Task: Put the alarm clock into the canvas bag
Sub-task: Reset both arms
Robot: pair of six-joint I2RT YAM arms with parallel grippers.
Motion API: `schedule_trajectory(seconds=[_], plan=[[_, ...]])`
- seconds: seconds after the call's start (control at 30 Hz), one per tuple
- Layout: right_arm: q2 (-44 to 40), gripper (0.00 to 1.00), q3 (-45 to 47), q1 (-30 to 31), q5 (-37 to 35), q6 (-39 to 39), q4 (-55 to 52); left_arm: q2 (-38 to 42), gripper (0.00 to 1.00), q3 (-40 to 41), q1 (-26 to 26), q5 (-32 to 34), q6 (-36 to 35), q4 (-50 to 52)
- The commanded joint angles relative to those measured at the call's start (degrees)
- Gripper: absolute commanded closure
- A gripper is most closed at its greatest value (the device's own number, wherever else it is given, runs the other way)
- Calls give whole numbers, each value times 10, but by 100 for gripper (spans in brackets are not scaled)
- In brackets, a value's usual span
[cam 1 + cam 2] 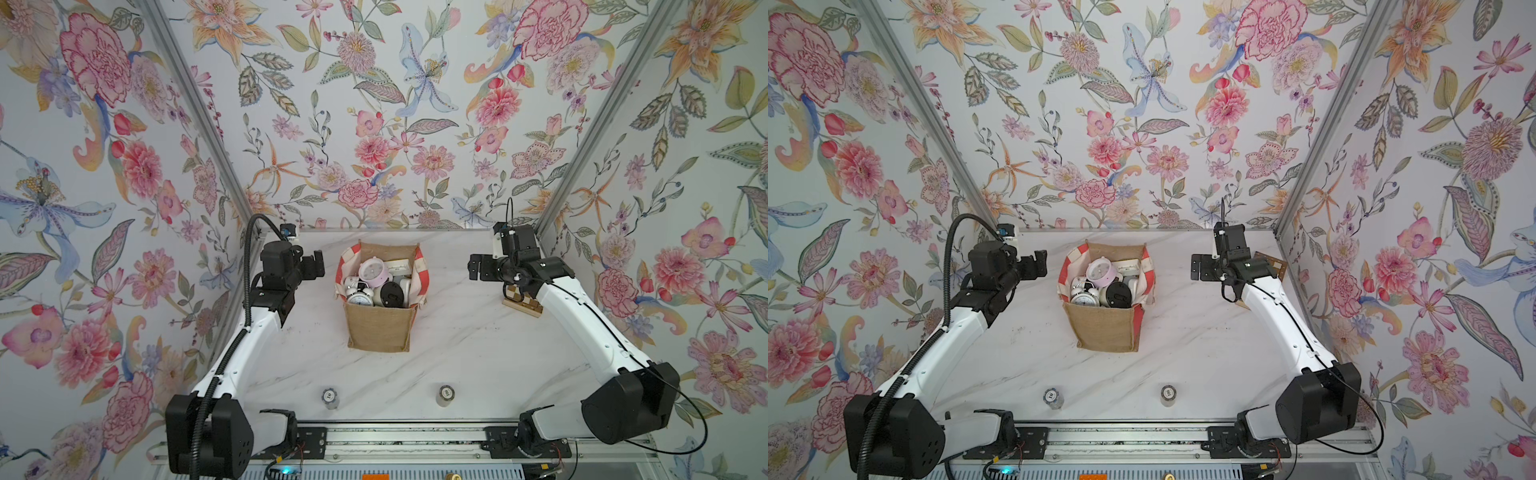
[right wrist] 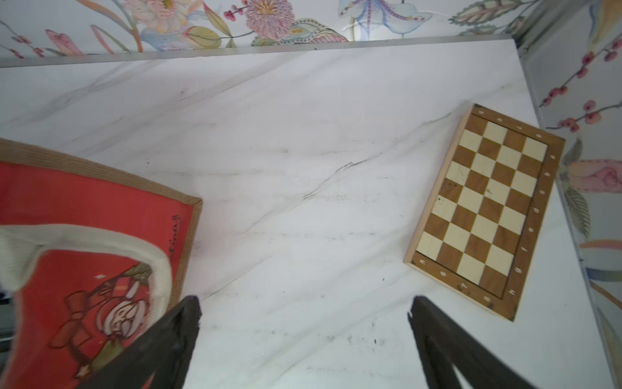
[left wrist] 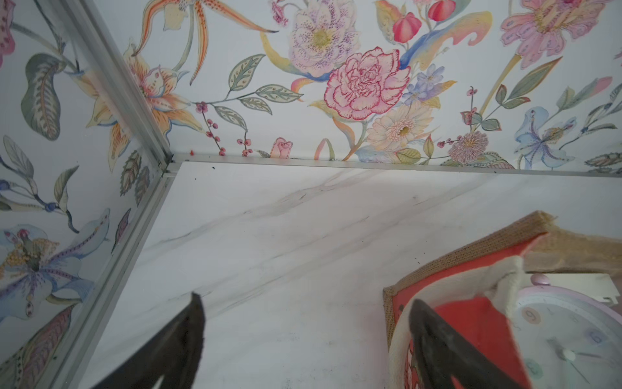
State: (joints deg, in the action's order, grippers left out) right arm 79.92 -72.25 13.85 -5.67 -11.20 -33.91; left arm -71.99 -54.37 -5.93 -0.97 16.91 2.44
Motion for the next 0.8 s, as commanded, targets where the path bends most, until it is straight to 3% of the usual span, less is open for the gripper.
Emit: schedule_trajectory(seconds=[0.0,0.27,0.6,0.77], plan=[[-18,1,77,-22,-27,20,113,19,1,68,1,76,7,-86],[-31,1,331,-37,-75,143,484,28,1,235,2,188,-23,-294],[73,1,464,-69,-92,161,806,-99,1,365,3,159,-152,-642],[62,1,527,-98,-44,139,899,-136,1,374,16,105,-164,-694]])
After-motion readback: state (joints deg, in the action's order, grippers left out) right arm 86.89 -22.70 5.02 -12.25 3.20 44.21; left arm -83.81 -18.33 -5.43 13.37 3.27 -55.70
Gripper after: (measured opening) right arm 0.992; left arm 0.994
